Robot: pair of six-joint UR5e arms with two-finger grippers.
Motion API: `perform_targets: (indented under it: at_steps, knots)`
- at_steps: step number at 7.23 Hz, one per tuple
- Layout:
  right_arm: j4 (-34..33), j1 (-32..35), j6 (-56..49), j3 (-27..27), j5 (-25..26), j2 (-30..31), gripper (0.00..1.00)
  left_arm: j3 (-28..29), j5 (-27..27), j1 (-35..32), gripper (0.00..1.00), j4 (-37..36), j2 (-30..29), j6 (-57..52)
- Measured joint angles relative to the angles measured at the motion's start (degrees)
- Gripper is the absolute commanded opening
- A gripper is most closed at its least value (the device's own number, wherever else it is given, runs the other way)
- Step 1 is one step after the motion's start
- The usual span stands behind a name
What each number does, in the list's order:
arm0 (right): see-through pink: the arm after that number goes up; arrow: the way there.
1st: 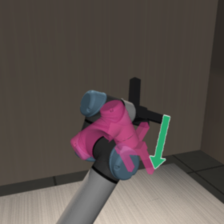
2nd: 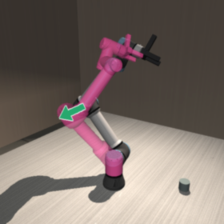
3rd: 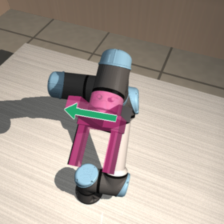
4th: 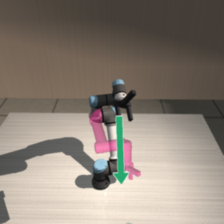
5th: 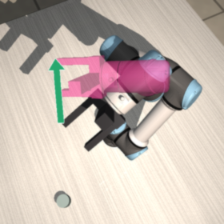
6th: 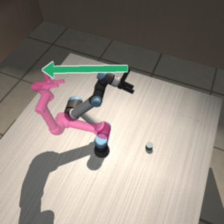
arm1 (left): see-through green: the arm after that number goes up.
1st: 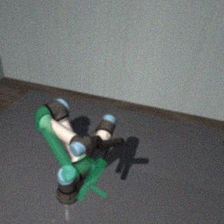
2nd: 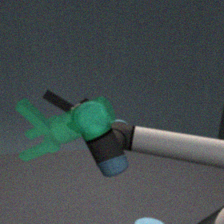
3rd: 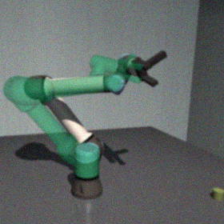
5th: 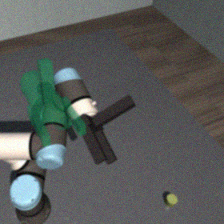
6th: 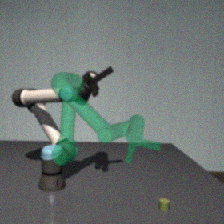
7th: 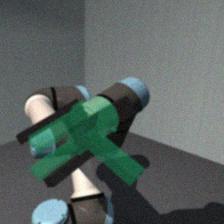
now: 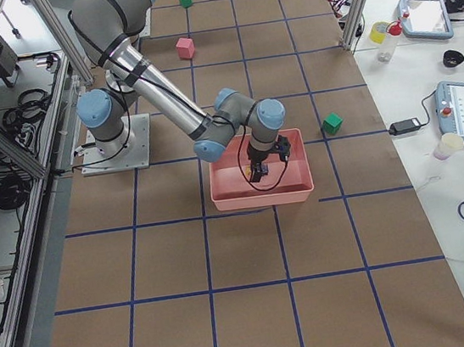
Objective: Align button upright
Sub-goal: 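Lower the right gripper and close it on the button's black body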
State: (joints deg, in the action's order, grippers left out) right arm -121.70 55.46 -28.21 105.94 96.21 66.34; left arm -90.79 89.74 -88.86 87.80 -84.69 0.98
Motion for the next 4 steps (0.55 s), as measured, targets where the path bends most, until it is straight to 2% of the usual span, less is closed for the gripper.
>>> perform_targets:
  at_steps: [2,3,4]
  knots:
    - [-0.2,0.0,0.1,0.1,0.3,-0.5,0.99,0.0,0.1,0.0,1.00,0.0,0.0,0.0]
    - [-0.3,0.0,0.1,0.1,0.4,-0.6,0.44,0.0,0.1,0.0,1.00,0.0,0.0,0.0]
    - [-0.3,0.0,0.1,0.1,0.4,-0.6,0.00,0.0,0.0,0.0,1.00,0.0,0.0,0.0]
